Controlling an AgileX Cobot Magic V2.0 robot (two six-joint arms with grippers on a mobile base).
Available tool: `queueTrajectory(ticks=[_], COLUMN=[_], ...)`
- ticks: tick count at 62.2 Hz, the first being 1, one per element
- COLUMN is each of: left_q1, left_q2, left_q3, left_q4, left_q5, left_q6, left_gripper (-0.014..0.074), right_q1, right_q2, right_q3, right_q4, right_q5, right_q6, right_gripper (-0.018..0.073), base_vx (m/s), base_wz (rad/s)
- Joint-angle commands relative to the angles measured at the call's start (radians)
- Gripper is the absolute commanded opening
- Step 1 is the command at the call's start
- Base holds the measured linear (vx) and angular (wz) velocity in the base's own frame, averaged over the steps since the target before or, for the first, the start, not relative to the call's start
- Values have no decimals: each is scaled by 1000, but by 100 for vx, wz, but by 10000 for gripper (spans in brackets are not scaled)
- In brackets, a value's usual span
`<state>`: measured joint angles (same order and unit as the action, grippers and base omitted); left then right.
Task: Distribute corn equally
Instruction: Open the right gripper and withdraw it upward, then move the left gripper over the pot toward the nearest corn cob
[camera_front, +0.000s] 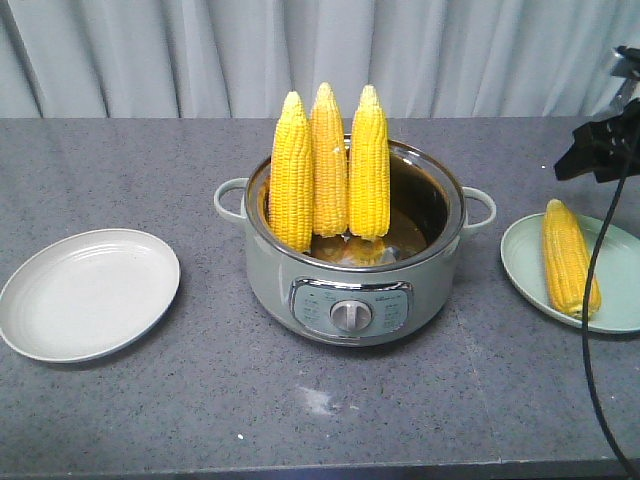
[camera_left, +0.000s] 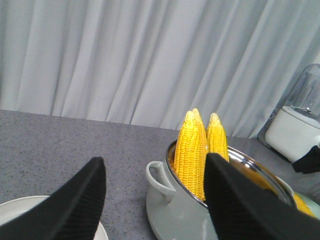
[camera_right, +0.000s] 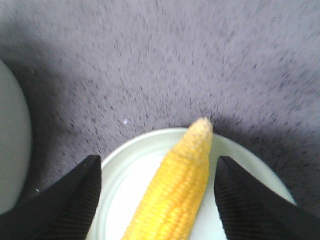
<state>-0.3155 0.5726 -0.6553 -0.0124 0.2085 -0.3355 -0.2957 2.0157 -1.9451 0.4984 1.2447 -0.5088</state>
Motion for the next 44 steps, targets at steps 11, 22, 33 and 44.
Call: queueTrajectory(ticks=[11, 22, 33, 44], left_q1=[-9, -23, -58, -60], left_q2=[80, 282, 530, 793], left_q3=[-127, -333, -602, -903], left_q4=[-3, -3, -71, -263], left_q5=[-52, 37, 146, 311], left_q6=[21, 134, 274, 420], left_gripper=[426, 426, 426, 426], right_q1=[-5, -5, -5, -5], right_q2=[-275, -440, -557, -596], right_q3=[-97, -97, -97, -97], right_q4=[188, 215, 203, 186], right_q5=[45, 45, 45, 45], right_q6=[-1, -2, -2, 2], right_gripper=[480, 477, 477, 477], base_vx=[0, 0, 0, 0], base_wz=[0, 0, 0, 0])
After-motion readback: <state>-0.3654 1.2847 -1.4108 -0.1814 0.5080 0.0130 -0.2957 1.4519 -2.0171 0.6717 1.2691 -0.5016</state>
